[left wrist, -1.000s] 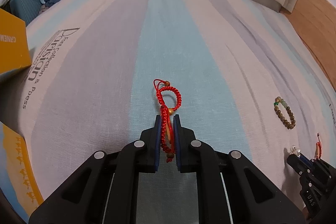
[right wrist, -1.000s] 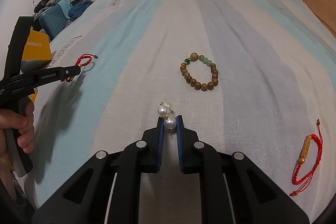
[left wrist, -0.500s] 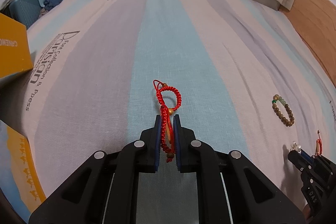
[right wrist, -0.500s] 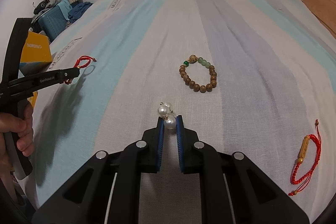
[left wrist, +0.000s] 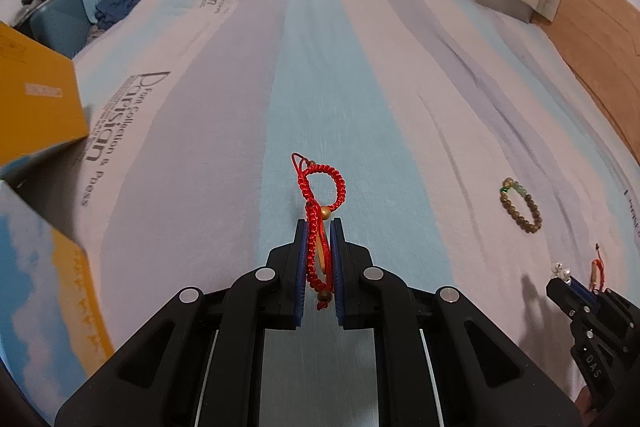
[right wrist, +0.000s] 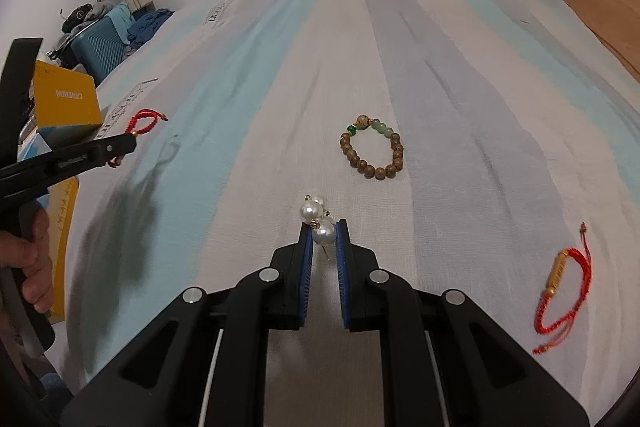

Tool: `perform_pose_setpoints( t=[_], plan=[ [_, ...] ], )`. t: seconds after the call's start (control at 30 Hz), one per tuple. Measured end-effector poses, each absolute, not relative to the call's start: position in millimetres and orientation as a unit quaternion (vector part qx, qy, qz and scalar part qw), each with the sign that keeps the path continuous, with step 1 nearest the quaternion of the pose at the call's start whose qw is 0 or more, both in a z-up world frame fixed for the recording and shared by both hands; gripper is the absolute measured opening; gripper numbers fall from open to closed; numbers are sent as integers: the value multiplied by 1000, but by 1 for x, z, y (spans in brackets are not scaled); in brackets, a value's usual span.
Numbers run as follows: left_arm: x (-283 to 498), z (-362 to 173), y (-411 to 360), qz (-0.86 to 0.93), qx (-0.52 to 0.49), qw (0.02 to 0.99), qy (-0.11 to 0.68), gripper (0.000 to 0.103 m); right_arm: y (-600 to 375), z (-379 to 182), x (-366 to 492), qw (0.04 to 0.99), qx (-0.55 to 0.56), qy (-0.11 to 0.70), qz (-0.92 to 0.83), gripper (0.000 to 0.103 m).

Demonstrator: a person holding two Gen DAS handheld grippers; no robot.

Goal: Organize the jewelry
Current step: 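Carry the red cord bracelet with the left tool while the right tool carries the pearls to the box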

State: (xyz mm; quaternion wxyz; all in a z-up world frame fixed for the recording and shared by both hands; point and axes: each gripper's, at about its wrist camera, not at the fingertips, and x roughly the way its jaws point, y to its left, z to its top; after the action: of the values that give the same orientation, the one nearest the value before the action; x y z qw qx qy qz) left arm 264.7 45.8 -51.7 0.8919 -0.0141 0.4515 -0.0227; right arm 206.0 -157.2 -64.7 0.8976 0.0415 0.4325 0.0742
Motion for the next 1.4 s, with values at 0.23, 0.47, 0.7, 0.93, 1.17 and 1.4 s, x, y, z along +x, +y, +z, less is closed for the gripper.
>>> perform_pose_setpoints(
  t=[0.23, 0.47, 0.7, 0.93, 1.17, 1.4],
  plan=[
    [244, -35, 45, -17, -10, 889, 457, 10, -150, -53, 195, 894, 32, 441, 69, 11],
    [221, -13, 51, -11, -3, 891, 454, 10, -140, -35, 183, 895, 29, 439, 70, 11],
    [191, 14, 59, -6, -5, 896, 443, 10, -128, -9, 166, 899, 28, 431, 70, 11],
    [166, 37, 67, -3, -5, 900, 435, 10, -118, 15, 150, 902, 24, 425, 69, 11],
    [140, 51, 83, 4, -10, 904, 428, 10, -101, 30, 135, 905, 19, 417, 76, 11],
    [113, 68, 107, 20, -13, 909, 416, 10, -79, 49, 123, 909, 18, 406, 92, 11]
  ],
)
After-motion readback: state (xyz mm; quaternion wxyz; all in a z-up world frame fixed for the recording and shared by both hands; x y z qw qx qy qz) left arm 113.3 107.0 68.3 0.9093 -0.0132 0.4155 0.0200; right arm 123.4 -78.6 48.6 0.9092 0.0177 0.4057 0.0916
